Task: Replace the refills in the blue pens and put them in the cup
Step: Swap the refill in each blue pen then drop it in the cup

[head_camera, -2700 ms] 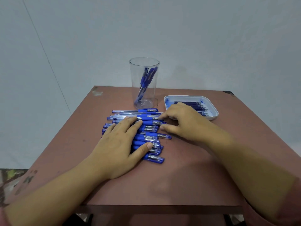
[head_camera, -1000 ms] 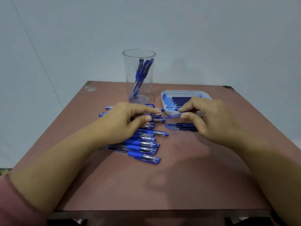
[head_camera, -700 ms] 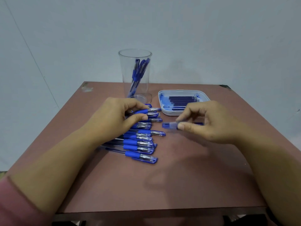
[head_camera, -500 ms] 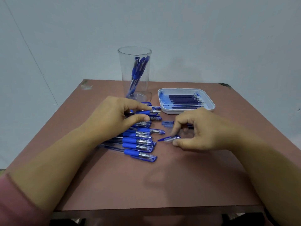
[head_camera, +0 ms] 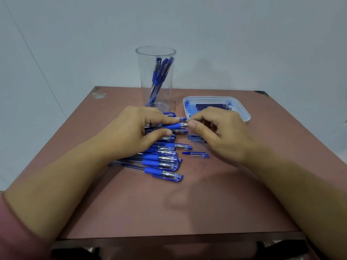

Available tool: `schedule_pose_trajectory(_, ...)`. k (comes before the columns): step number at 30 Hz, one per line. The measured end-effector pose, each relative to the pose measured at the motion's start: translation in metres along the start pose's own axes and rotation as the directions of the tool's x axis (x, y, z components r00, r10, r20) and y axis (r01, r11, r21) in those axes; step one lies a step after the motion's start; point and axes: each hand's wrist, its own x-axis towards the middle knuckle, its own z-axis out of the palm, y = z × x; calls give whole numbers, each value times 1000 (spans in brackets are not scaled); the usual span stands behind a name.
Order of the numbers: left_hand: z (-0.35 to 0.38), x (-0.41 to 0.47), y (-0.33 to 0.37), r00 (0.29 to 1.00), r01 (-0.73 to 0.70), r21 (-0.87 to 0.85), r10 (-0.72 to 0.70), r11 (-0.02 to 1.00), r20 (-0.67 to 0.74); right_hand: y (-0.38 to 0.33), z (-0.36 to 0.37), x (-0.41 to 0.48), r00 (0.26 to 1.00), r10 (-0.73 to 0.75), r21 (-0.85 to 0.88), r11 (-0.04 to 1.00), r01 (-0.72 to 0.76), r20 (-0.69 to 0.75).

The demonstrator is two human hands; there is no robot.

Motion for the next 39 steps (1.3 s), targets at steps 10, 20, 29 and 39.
schedule_pose_trajectory(10, 1, 0, 5, 999, -3, -73, -1, 997, -48, -7, -1, 0, 999, -4, 181, 983, 10, -37)
schedule_pose_trajectory(20, 2, 0, 5, 1000, 7, -13, -8, 1000, -11, -10, 2, 0, 1000, -14, 133, 991, 17, -25)
schedule_pose_trajectory(29, 0, 1, 6, 999, -5, 19, 6, 1000, -46, -8, 5, 1, 999, 47, 136, 990, -46, -5)
schedule_pose_trajectory(39, 1, 0, 7, 999, 11, 23, -10, 1000, -42, -9, 4, 1, 993, 101, 195, 975, -110, 56)
